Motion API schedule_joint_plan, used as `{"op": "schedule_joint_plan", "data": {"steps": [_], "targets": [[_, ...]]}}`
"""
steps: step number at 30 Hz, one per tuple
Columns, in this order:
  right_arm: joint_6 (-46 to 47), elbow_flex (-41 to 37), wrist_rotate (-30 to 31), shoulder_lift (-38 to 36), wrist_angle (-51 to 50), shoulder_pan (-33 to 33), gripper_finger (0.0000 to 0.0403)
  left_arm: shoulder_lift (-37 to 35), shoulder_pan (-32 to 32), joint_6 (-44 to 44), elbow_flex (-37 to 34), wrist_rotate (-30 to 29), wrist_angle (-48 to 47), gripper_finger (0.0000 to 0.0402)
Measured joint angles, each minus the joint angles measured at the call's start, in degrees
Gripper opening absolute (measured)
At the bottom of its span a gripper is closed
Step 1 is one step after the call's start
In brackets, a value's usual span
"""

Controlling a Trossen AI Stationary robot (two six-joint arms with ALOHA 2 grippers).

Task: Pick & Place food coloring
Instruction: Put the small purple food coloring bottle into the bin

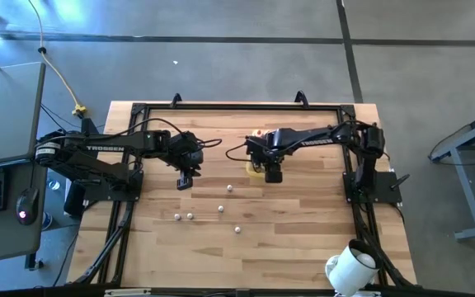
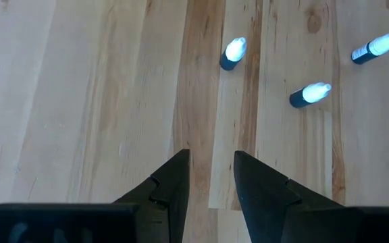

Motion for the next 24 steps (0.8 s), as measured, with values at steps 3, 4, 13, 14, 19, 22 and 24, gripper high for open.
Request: {"op": "schedule_joint_plan", "data": {"steps": [3,4,13,14,19,22,24], "targets": [[2.44,4.99,-0.38,0.34,-6.49,0.86,0.0143,0.0,0.01,0.01,0.0,0.01,0.0,0.0115],[3.57,7.01,-1.28,0.19,-7.81,1.24,0.0141,0.0,0.02,0.01,0.0,0.0,0.01,0.0115],[0.08,16.24,-11.49,-0.07,-4.5,8.99,0.0127,0.0,0.0,-1.64,0.0,0.06,0.02,0.0115],[-0.56,16.09,-11.31,-0.07,-3.24,10.15,0.0127,0.0,0.02,-3.09,0.0,0.23,-0.02,0.0115],[1.49,12.26,-11.27,-0.07,8.22,15.06,0.0127,-0.02,0.01,-8.97,-0.02,2.17,-4.97,0.0115],[2.81,8.64,-11.33,-0.07,15.25,17.21,0.0127,0.22,-0.01,-10.11,-0.02,3.0,-9.83,0.0115],[3.12,6.34,-11.24,-0.07,17.92,18.35,0.0127,0.42,-0.48,-11.63,-0.04,5.11,-13.89,0.0115]]}}
